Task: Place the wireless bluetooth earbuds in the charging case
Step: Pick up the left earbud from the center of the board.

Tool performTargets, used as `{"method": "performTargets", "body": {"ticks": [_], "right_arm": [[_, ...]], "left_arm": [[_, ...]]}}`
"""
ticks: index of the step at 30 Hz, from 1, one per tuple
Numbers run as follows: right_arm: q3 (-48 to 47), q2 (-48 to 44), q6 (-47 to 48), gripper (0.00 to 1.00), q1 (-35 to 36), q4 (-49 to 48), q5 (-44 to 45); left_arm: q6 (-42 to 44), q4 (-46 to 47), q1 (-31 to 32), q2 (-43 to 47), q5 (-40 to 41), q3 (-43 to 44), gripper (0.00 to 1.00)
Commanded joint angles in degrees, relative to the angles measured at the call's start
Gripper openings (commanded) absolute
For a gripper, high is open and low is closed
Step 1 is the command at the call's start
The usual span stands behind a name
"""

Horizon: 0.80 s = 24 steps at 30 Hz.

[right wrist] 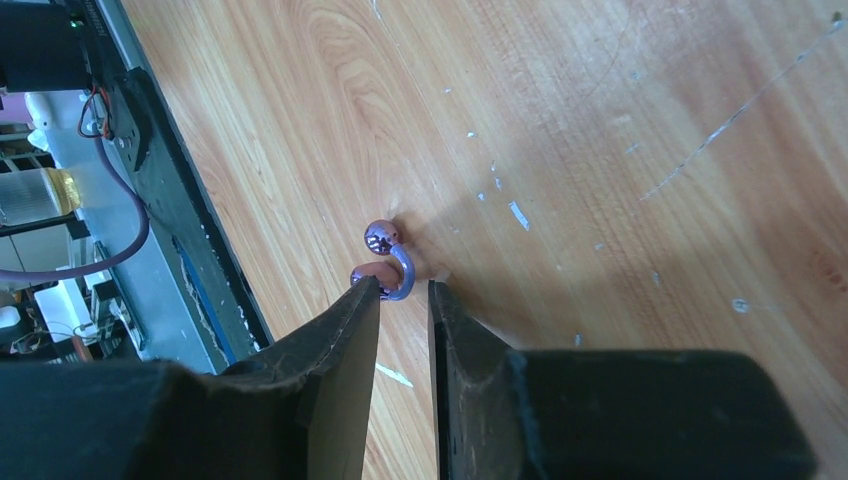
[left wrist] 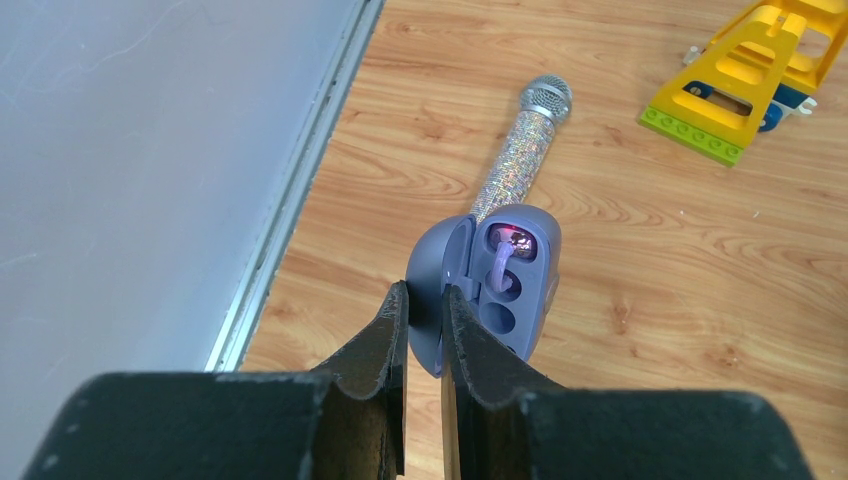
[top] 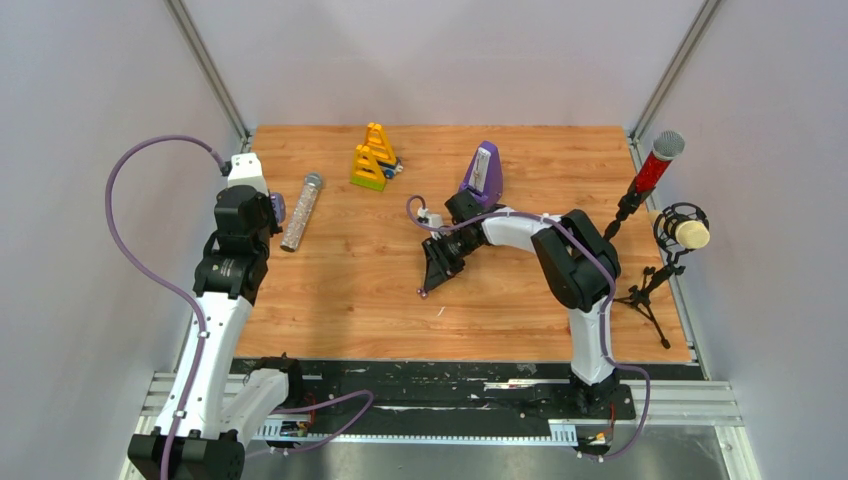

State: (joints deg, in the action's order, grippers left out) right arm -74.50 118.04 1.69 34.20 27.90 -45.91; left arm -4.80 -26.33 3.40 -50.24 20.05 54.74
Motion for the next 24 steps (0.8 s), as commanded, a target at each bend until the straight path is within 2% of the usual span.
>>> {"method": "performTargets", "body": {"ticks": [1,24], "right_arm": [[1.5,2.1,2.4,0.27,0.8,2.1,2.1],[1.2,3.4,-0.2,0.30,1.4,2.6,0.6]], "left_arm": [[-0.1,1.9,0.1,1.0,0.4,0.9,0.09],[-0.2,1.3,0.0,1.2,0.3,1.4,0.09]]}}
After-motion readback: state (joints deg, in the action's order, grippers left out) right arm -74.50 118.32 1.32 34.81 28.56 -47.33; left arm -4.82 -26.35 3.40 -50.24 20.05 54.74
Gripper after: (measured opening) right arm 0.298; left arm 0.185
